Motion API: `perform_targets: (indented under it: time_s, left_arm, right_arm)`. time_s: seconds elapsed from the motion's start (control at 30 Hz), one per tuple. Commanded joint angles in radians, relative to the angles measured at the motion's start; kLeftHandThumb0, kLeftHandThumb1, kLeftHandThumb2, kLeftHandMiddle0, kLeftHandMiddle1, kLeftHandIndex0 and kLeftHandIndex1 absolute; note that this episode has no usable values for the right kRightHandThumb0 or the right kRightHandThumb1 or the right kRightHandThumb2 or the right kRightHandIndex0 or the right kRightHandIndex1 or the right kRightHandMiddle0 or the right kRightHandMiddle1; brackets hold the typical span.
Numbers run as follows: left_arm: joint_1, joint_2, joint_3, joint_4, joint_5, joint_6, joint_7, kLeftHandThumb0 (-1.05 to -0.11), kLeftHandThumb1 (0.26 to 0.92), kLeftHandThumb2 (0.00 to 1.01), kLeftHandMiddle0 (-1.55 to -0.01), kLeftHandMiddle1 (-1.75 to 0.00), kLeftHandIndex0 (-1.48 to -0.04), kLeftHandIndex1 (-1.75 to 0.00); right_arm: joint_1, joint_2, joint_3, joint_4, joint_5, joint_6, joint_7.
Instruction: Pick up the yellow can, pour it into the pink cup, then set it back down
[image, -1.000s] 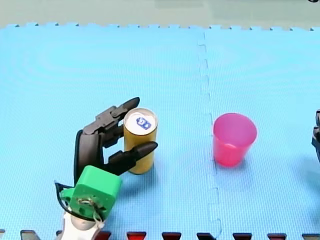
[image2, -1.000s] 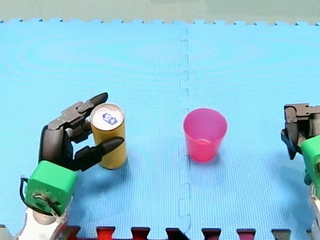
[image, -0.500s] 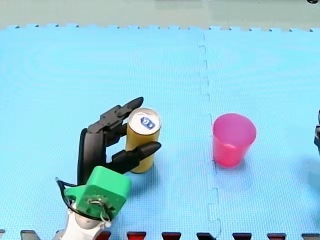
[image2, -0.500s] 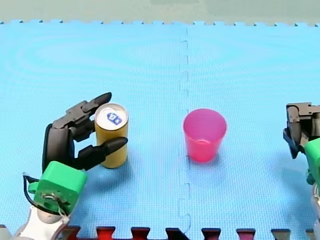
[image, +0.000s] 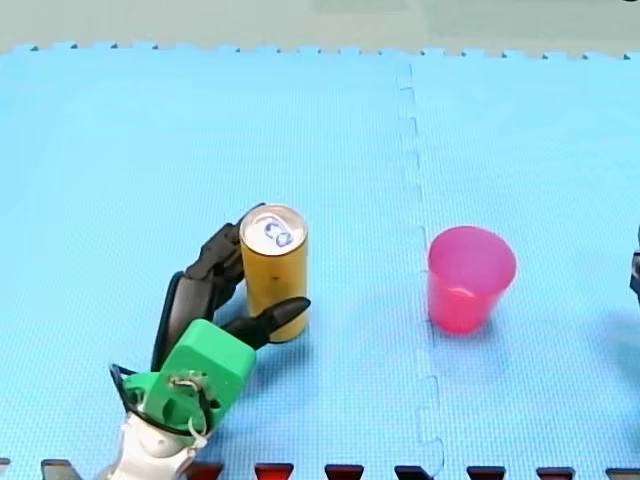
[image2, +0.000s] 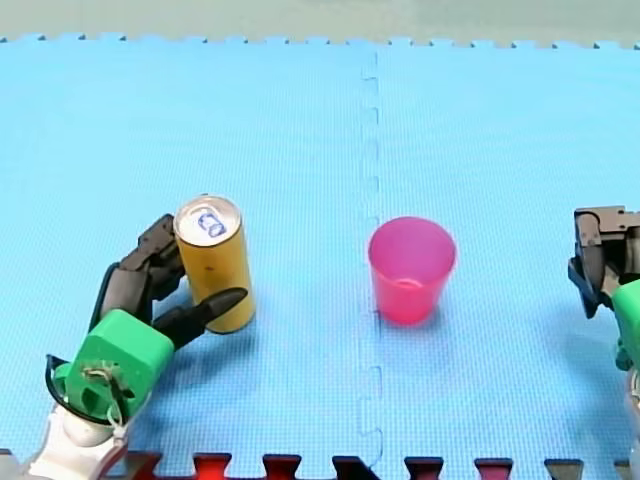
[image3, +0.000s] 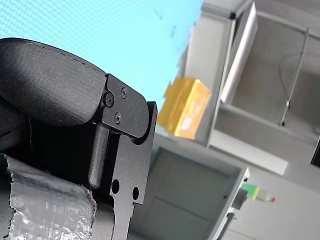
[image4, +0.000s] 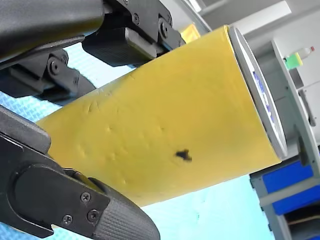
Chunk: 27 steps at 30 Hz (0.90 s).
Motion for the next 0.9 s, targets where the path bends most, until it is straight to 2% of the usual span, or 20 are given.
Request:
perform_targets:
  time_s: [0.0,0.4,0.6,0.87]
  left_arm:
    - [-0.003,0.004,0.003,-0.015,-0.009,0.012,-0.010,-0.875,0.745,0.00,-0.33,0.00,-0.25,0.00]
    - [0.002,0.005,0.008,-0.031,-0.025,0.020,-0.039,-1.032,0.761,0.00,-0.26,0.00,-0.15,0.00]
    - [0.009,0.012,0.010,-0.049,-0.039,0.012,-0.085,-1.046,0.752,0.00,-0.23,0.00,-0.13,0.00]
    - [0.020,-0.002,0.031,-0.070,-0.097,0.018,-0.161,-1.037,0.734,0.00,-0.21,0.00,-0.12,0.00]
  right_arm:
    - [-0.003,-0.005,-0.002,0.000,0.004,-0.004,0.001]
    - [-0.009,-0.004,-0.008,0.008,0.012,0.000,0.013]
    - [-0.010,-0.002,-0.009,0.011,0.013,-0.001,0.013]
    - [-0.011,-0.002,-0.012,0.015,0.016,-0.002,0.020]
